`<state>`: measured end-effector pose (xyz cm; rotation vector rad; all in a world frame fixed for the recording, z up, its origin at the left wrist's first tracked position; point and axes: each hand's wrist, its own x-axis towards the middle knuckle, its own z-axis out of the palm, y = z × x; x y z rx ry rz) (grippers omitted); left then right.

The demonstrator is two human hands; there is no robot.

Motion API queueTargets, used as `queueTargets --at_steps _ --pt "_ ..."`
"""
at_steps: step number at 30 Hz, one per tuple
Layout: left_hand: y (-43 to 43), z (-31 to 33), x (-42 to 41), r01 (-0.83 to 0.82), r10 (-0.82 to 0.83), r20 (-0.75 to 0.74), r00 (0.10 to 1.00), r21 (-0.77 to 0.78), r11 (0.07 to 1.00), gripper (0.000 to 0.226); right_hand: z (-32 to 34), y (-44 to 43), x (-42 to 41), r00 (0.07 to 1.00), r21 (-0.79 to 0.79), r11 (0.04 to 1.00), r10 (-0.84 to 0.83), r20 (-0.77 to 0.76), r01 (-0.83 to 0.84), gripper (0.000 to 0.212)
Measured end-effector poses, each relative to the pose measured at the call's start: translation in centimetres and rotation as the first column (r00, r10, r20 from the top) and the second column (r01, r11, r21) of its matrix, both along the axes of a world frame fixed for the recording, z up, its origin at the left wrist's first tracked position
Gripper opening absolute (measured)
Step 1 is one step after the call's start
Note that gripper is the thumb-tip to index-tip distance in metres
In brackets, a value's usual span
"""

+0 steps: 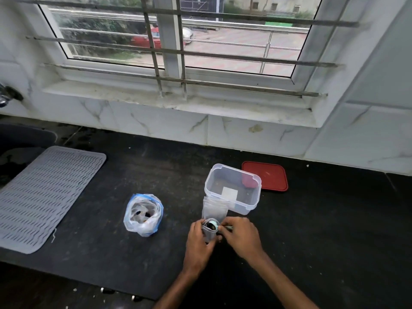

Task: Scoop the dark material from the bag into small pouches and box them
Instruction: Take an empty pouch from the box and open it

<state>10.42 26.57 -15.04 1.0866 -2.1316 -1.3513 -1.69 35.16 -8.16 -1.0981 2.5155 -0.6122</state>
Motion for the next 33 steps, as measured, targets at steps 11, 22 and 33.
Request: queueTargets --at_steps 11,22,33 --pt "0.7 -0.3 0.1 -0.04 0.042 -0.069 0.997 0.03 0.999 0.047 -1.3 0.9 0.6 0.991 -0.184 0.978 0.077 -0.113 -0.097 0.012" --pt "0.6 -0.4 1.0 -0.026 0.027 -0.01 1.0 0.066 0.997 0.069 -0.8 1.4 -0.6 0.979 -0.29 0.952 -0.04 0.199 0.098 0.011" --pt "-10.9 3.9 7.9 -0.764 0.758 -0.109 0.643 -0.147 0.628 0.059 3.8 -5.6 3.6 0.937 -0.42 0.907 0.157 0.312 -0.012 0.006"
